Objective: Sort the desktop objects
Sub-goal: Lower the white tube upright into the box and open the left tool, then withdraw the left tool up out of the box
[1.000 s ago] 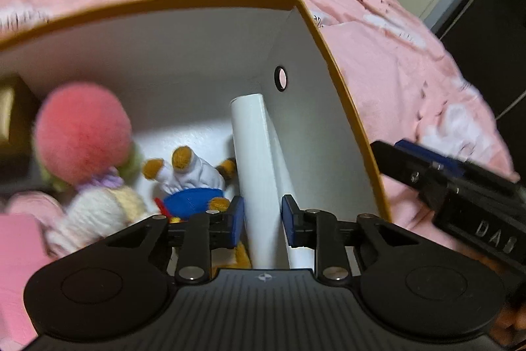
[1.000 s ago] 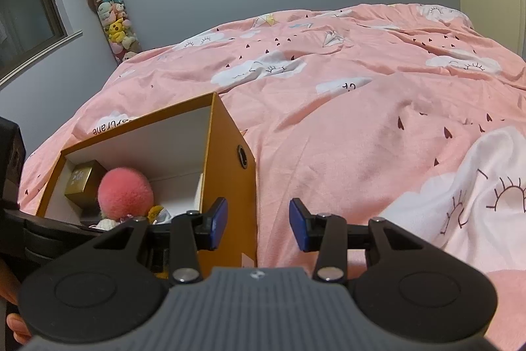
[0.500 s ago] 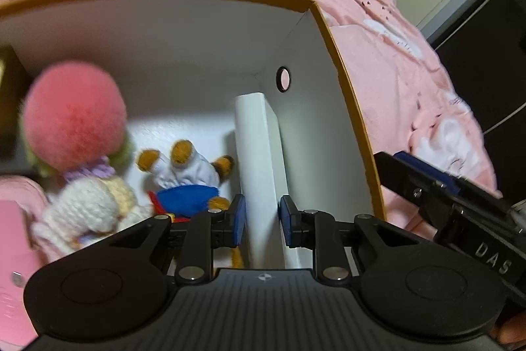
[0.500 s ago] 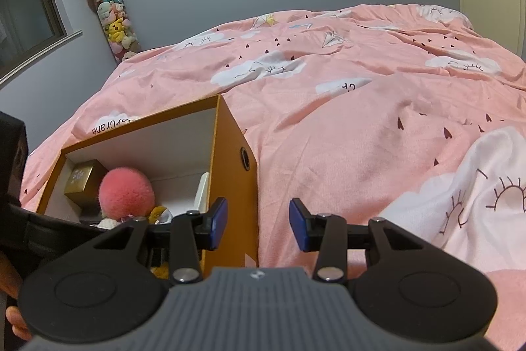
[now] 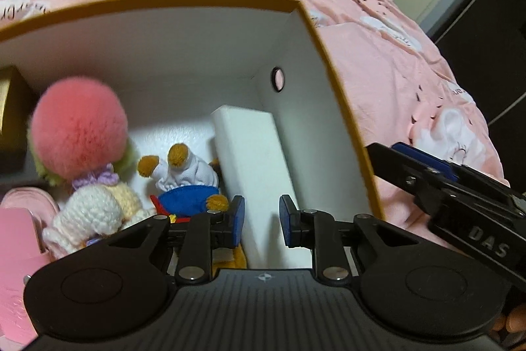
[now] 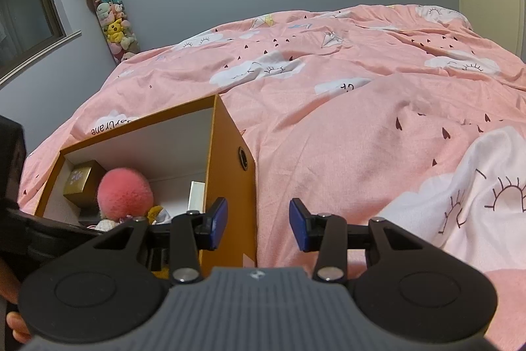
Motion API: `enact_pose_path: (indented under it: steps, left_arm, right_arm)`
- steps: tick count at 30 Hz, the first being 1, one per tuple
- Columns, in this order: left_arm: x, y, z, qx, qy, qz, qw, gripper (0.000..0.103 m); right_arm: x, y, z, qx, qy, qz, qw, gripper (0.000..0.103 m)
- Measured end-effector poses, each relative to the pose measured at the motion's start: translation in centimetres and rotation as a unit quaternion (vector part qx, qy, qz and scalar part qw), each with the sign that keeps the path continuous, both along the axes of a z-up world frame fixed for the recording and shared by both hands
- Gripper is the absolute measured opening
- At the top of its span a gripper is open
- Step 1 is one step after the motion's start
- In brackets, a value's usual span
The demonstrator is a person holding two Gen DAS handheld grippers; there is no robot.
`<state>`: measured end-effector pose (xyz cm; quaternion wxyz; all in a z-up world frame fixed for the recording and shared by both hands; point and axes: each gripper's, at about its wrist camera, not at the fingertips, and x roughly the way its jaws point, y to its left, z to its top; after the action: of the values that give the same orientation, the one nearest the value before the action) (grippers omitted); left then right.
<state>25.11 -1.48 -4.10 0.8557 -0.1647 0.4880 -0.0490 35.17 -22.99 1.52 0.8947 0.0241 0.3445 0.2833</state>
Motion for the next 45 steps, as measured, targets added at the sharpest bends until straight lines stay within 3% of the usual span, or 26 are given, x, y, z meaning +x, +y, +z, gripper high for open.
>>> enact_pose_path:
  steps: [10, 26, 37, 39, 45]
  left_arm:
    - [-1.4, -0.2, 1.9, 0.022, -0.031, -0.001, 0.9993, 0.025]
    - [-7.7, 1.2, 5.1, 0.076, -0.094, 0.056, 0.9911, 0.025]
    - [-12.3, 0.8, 7.1, 0.118, -0.134, 0.041, 0.9831, 0.026]
    - [-13.0, 0.6, 7.2, 0.125, -0.135, 0.037, 0.9822, 0.026]
    - [-14.8, 1.2, 7.1, 0.123, -0.126, 0.045, 0.9833, 0.026]
  right_arm:
    - [-0.7, 0.2, 0.7, -0.008, -0.022, 0.011, 1.000, 0.043]
    - [-6.6, 2.6, 3.0, -0.039, -0.113, 0.060, 0.991, 0.035]
    - [-10.3, 3.0, 3.3, -0.031, -0.108, 0.083, 0.990, 0.039]
    - [-10.7, 3.1, 3.4, -0.029, -0.099, 0.093, 0.990, 0.045]
    - [-12.1, 3.7, 3.1, -0.038, -0.076, 0.118, 0.989, 0.046]
